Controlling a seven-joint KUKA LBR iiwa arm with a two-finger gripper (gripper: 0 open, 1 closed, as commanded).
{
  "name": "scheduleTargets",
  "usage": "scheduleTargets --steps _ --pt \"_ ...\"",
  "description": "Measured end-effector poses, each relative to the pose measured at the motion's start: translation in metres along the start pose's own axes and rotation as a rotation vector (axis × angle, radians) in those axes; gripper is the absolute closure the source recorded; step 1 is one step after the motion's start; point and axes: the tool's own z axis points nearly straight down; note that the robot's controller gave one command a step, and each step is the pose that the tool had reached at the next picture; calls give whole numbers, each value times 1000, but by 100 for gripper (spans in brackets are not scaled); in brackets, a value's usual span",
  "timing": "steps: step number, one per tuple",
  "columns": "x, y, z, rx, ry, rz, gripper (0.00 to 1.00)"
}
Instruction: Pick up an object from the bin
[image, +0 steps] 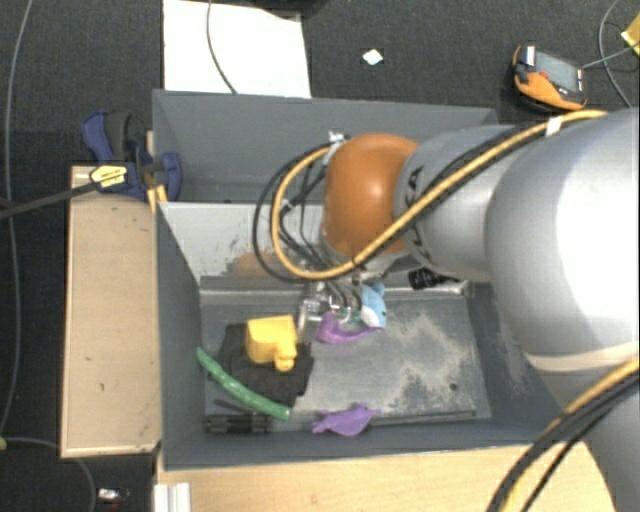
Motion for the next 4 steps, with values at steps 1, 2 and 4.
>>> scheduleTargets --steps 1,2,4 --pt "5 -15 -9 5 10 99 0" --pt "28 -18 33 0 -3 348 0" --pt "39 39 32 3 -2 687 100"
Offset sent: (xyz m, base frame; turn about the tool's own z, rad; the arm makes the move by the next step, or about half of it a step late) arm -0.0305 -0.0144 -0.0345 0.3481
